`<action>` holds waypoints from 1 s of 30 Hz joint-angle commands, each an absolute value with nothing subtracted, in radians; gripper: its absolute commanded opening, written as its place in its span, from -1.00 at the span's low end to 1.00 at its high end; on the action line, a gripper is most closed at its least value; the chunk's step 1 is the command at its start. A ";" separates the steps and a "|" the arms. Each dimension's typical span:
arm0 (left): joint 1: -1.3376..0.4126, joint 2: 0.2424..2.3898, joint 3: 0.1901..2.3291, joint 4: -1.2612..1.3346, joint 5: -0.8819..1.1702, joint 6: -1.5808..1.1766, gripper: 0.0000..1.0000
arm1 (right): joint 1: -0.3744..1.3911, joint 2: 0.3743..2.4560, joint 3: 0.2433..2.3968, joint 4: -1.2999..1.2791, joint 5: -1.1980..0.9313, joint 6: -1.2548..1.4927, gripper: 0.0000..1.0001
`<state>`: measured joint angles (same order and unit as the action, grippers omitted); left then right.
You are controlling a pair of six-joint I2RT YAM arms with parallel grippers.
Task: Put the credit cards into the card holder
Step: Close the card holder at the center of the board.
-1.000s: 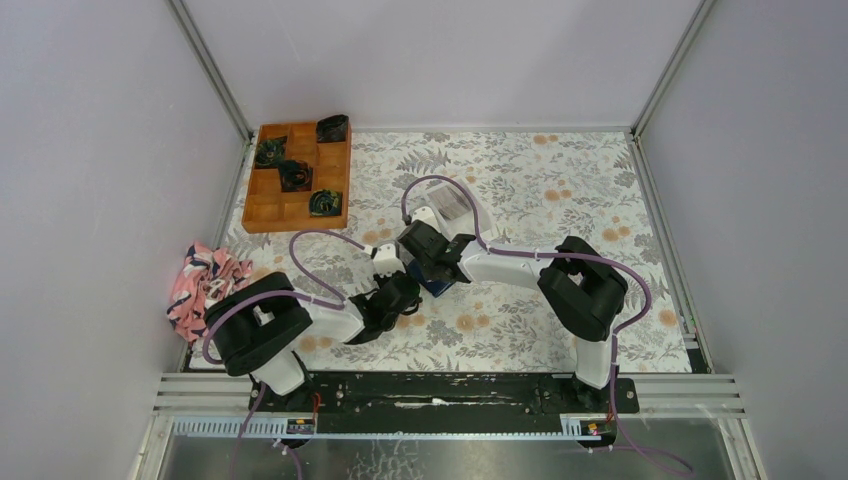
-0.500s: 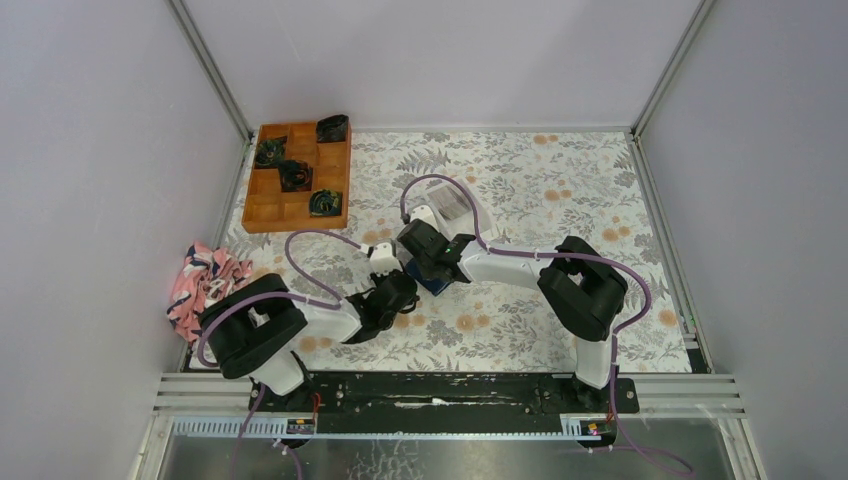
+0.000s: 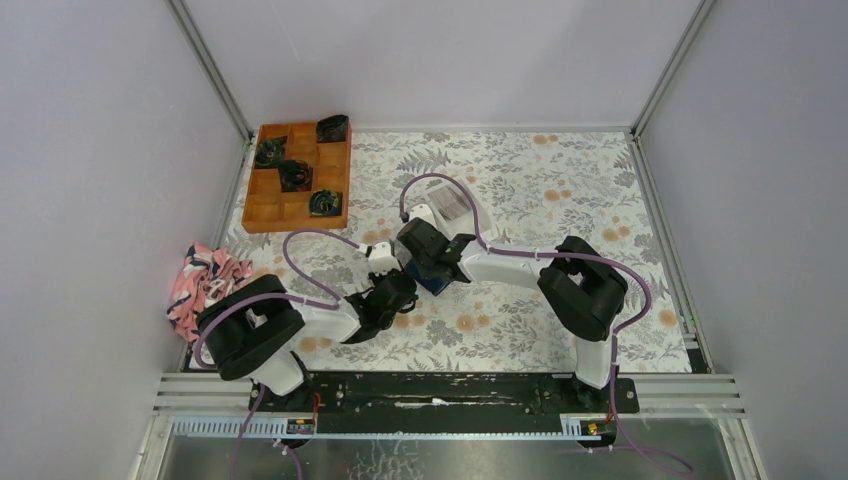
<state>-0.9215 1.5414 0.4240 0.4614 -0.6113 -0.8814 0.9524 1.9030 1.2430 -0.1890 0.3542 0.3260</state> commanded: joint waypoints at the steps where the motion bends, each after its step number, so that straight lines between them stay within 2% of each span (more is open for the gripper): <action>1: -0.913 1.532 0.435 0.460 -0.657 -0.861 -0.70 | 0.943 1.873 1.248 -0.162 0.352 0.321 -0.50; 18: -0.904 1.558 0.450 0.462 -0.647 -0.854 -0.70 | 0.923 1.904 1.230 -0.163 0.313 0.341 -0.58; 30: -0.904 1.566 0.449 0.466 -0.641 -0.857 -0.70 | 0.922 1.877 1.143 -0.125 0.316 0.382 -0.60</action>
<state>-0.9089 1.5570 0.4301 0.4553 -0.6106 -0.8791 0.9272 1.9030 1.1900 -0.1043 0.3222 0.3542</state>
